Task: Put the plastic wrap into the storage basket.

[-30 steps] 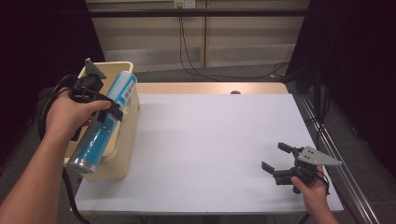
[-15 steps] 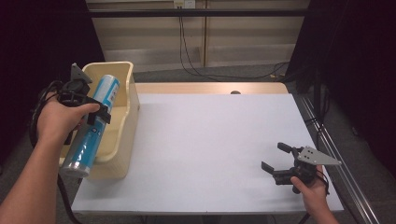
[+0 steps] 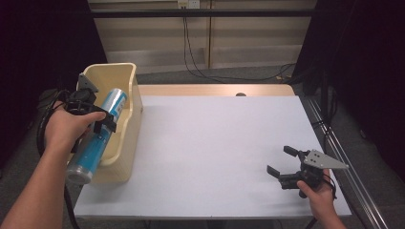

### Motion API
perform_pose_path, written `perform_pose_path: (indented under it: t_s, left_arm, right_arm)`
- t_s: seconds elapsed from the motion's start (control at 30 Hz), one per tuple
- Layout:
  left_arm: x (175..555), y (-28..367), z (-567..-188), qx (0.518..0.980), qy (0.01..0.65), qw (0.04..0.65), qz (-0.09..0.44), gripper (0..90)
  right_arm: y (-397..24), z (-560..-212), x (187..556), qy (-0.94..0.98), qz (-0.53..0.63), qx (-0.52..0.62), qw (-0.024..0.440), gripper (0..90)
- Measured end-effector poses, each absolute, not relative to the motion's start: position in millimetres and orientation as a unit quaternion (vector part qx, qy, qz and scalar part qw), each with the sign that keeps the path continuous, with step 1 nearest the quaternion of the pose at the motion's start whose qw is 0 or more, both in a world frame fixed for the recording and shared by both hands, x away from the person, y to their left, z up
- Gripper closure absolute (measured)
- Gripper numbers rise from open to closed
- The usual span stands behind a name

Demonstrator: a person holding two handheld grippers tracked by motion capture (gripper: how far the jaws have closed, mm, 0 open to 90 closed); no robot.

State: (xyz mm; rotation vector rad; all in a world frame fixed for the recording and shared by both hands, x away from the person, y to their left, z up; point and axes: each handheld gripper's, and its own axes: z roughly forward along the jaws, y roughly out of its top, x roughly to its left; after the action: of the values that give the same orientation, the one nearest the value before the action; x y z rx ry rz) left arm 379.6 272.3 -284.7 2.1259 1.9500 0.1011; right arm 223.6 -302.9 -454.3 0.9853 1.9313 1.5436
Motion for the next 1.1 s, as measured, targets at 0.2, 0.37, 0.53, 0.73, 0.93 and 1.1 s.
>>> perform_pose_path:
  t_s: [0.2,0.37,0.53,0.73,0.93,1.1]
  left_arm:
    - [381,270,-283,0.725,0.673,0.14,0.036,31.7]
    - [381,267,-264,0.727,0.662,0.175,0.048,37.9]
    - [383,258,-268,0.733,0.653,0.186,0.048,34.7]
    - [387,243,-265,0.742,0.631,0.219,0.048,30.0]
    - [386,219,-267,0.762,0.601,0.238,0.033,27.8]
    - [385,196,-270,0.78,0.576,0.245,0.017,25.7]
  right_arm:
    - [-303,-454,223,0.706,0.563,0.358,0.238,1.1]
    - [-302,-454,223,0.707,0.562,0.358,0.236,1.1]
    - [-302,-454,223,0.708,0.561,0.357,0.237,1.0]
    - [-304,-454,223,0.706,0.561,0.359,0.24,1.1]
    - [-303,-454,223,0.707,0.56,0.358,0.24,1.1]
    - [-302,-453,222,0.707,0.561,0.357,0.24,1.1]
